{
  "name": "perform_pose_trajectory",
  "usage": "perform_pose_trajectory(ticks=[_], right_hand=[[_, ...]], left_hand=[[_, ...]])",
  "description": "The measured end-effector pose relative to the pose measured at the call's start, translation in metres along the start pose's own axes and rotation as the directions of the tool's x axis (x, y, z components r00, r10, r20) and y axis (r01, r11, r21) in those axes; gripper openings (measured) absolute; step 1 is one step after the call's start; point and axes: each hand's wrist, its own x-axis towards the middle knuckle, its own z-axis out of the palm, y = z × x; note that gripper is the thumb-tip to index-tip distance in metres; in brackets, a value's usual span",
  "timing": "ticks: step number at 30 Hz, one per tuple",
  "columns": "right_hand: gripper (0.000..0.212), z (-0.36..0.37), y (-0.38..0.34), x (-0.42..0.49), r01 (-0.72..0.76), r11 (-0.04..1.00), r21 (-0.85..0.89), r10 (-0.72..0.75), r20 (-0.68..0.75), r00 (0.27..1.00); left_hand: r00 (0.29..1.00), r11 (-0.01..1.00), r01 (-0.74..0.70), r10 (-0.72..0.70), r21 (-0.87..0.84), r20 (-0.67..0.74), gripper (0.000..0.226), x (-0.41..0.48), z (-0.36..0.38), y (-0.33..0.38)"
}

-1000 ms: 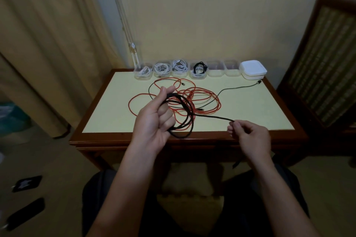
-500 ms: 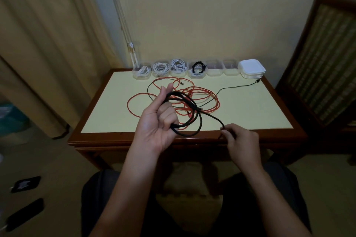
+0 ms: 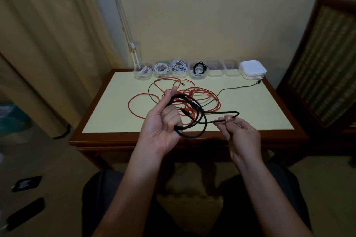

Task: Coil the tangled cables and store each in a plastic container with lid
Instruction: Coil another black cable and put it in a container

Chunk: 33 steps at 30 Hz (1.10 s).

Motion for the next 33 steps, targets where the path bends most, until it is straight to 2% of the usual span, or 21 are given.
perform_pose_trajectory(ticks=[6, 14, 18, 21, 24, 28, 33], right_hand=[[0.009, 0.001, -0.007, -0.004, -0.022, 1.000, 0.011, 0.022, 0.027, 0.999], [0.010, 0.007, -0.011, -0.010, -0.068, 0.996, 0.062, 0.059, 0.146, 0.987], [0.019, 0.015, -0.006, -0.019, -0.242, 0.961, 0.133, 0.199, 0.273, 0.941], [0.027, 0.022, -0.002, -0.028, -0.446, 0.891, 0.081, 0.382, 0.396, 0.835], [0.027, 0.025, -0.001, -0.032, -0.591, 0.806, 0.041, 0.517, 0.438, 0.735], [0.028, 0.027, 0.002, -0.035, -0.636, 0.770, 0.058, 0.537, 0.478, 0.695], [0.029, 0.032, 0.004, -0.043, -0.578, 0.816, 0.009, 0.490, 0.518, 0.701]], left_hand=[[1.000, 0.998, 0.014, -0.013, -0.053, 0.007, 0.019, -0.001, 0.002, 0.001], [0.998, 0.987, 0.059, -0.058, -0.148, 0.005, 0.023, 0.005, -0.004, -0.005], [0.997, 0.999, -0.023, 0.025, 0.029, -0.075, 0.014, 0.007, -0.005, -0.013], [0.975, 0.977, -0.120, 0.150, 0.176, -0.165, 0.020, 0.009, -0.003, -0.019], [0.942, 0.927, -0.211, 0.278, 0.311, -0.189, 0.028, 0.008, -0.003, -0.020], [0.883, 0.826, -0.317, 0.436, 0.467, -0.171, 0.026, 0.004, -0.006, -0.019], [0.781, 0.650, -0.412, 0.613, 0.639, -0.121, 0.022, 0.002, -0.006, -0.025]])
